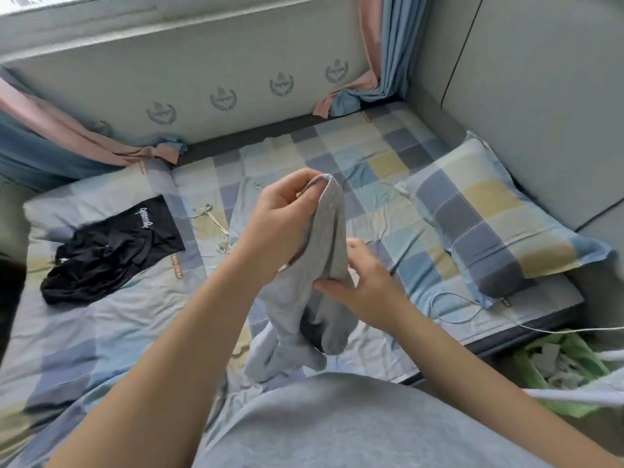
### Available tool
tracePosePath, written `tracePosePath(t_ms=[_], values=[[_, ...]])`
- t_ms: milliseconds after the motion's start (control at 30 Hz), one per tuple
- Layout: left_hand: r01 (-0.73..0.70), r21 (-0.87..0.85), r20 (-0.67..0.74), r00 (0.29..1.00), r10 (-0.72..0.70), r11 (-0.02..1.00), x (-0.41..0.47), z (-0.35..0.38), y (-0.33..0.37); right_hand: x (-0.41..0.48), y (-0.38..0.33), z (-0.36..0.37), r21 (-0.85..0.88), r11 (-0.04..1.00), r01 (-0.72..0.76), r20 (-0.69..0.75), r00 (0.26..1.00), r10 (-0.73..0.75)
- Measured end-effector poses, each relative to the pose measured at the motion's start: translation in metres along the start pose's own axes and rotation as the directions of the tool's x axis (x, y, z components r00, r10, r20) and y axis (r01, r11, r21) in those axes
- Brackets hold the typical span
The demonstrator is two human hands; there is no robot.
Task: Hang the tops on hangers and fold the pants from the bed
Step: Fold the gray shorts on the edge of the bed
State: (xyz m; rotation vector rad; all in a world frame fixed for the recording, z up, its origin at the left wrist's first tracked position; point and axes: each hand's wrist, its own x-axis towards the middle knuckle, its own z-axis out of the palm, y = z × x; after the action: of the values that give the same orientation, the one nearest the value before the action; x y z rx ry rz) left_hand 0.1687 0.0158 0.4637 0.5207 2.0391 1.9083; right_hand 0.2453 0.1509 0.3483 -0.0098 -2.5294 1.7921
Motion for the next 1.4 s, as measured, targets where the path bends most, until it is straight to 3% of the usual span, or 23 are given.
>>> tracePosePath(t_ms=[100, 200, 300, 500, 567, 700, 800, 967, 1067, 1133, 1233, 1300, 1400], values=[[-0.014, -0.048, 0.026, 1.0, 0.016, 0.999, -0.01, -0.021, 0.004, 0.018, 0.004, 0.022, -0.016, 0.993, -0.113, 0.01, 0.994, 0.113], [-0.038, -0.064, -0.034, 0.999, 0.036, 0.997, -0.015, -0.047, 0.004, 0.027, 0.019, 0.04, -0.169, 0.965, -0.2, 0.082, 0.973, 0.216], [-0.054, -0.089, -0.106, 0.993, 0.045, 0.995, -0.018, -0.07, -0.003, 0.024, 0.038, 0.049, -0.237, 0.925, -0.299, 0.047, 0.947, 0.318], [-0.002, -0.258, -0.24, 0.969, -0.062, 0.966, -0.028, -0.103, -0.024, 0.006, 0.074, 0.045, -0.528, 0.72, -0.451, 0.056, 0.827, 0.559], [0.014, -0.312, -0.342, 0.931, -0.126, 0.95, -0.029, -0.113, -0.031, -0.005, 0.085, 0.038, -0.48, 0.72, -0.501, 0.019, 0.815, 0.579], [0.088, -0.233, -0.47, 0.862, -0.191, 0.969, -0.025, -0.122, -0.049, -0.011, 0.081, 0.027, -0.253, 0.847, -0.467, 0.009, 0.874, 0.485], [0.21, -0.215, -0.349, 0.896, -0.276, 0.954, -0.028, -0.114, -0.06, -0.005, 0.059, 0.023, -0.104, 0.886, -0.451, -0.075, 0.892, 0.445], [0.341, -0.035, -0.113, 0.933, -0.343, 0.939, -0.036, -0.087, -0.076, 0.001, 0.011, 0.022, 0.212, 0.912, -0.352, -0.132, 0.914, 0.384], [0.408, 0.113, 0.112, 0.901, -0.419, 0.906, -0.045, -0.07, -0.083, 0.003, -0.014, 0.02, 0.361, 0.87, -0.337, -0.152, 0.899, 0.411], [0.394, 0.264, 0.244, 0.856, -0.457, 0.88, -0.052, -0.061, -0.09, 0.004, -0.031, 0.018, 0.413, 0.857, -0.308, -0.165, 0.9, 0.403], [0.39, 0.332, 0.347, 0.796, -0.496, 0.859, -0.06, -0.047, -0.105, 0.006, -0.053, 0.016, 0.492, 0.835, -0.246, -0.168, 0.914, 0.369], [0.37, 0.302, 0.372, 0.803, -0.466, 0.878, -0.064, -0.04, -0.113, 0.006, -0.065, 0.015, 0.554, 0.806, -0.21, -0.152, 0.926, 0.346], [0.242, 0.302, 0.329, 0.882, -0.338, 0.922, -0.064, -0.039, -0.119, 0.006, -0.075, 0.015, 0.627, 0.76, -0.171, -0.132, 0.938, 0.32]])
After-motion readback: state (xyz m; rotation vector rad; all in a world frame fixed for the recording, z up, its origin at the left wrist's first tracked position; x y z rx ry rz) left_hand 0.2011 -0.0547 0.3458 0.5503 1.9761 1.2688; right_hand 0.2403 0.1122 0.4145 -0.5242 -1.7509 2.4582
